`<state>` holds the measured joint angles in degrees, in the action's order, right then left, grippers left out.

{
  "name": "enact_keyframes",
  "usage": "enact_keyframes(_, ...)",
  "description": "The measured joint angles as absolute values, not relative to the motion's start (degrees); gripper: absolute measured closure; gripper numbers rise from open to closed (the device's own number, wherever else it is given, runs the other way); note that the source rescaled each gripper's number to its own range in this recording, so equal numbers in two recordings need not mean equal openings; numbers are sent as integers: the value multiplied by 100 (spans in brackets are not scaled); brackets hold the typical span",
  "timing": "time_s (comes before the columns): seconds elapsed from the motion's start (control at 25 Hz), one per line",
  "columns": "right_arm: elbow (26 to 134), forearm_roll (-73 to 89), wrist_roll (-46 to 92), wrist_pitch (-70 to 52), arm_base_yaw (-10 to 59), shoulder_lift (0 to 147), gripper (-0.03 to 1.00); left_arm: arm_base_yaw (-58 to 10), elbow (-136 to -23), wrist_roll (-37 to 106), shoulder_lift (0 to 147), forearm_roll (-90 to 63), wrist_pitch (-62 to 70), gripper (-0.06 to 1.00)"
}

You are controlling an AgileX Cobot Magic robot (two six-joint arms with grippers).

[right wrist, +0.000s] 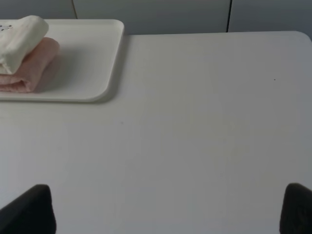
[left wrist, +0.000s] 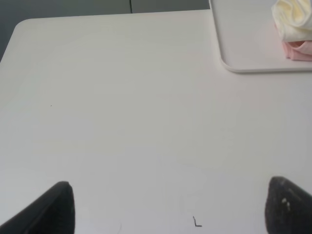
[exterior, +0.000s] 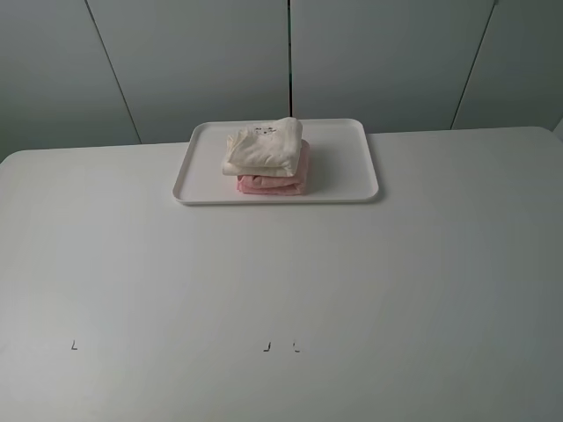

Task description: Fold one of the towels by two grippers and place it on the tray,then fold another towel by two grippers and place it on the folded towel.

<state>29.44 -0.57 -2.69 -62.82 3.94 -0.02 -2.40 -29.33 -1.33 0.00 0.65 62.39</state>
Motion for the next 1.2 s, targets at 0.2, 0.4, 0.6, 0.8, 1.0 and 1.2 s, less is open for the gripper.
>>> enact_keyframes(0.2, 2944, -45, -269, -6282, 394, -2, -3, -240, -2933, -133, 0, 65, 6239, -6)
enact_keyframes(0.4, 2944, -45, -269, -6282, 394, -2, -3, -240, -2933, -133, 0, 65, 6239, -6)
enact_keyframes(0.6, 2944, 63, -170, -6282, 394, -2, -3, -240, -2933, -170, 0, 65, 6239, -6)
enact_keyframes(0.8, 2944, 84, -165, -6282, 394, -2, -3, -240, -2933, -239, 0, 87, 6239, -6)
enact_keyframes(1.0, 2944, 84, -192, -6282, 394, -2, -3, -240, -2933, -239, 0, 87, 6239, -6)
enact_keyframes(1.2, 2944, 84, -192, -6282, 394, -2, -3, -240, -2933, -239, 0, 87, 6239, -6)
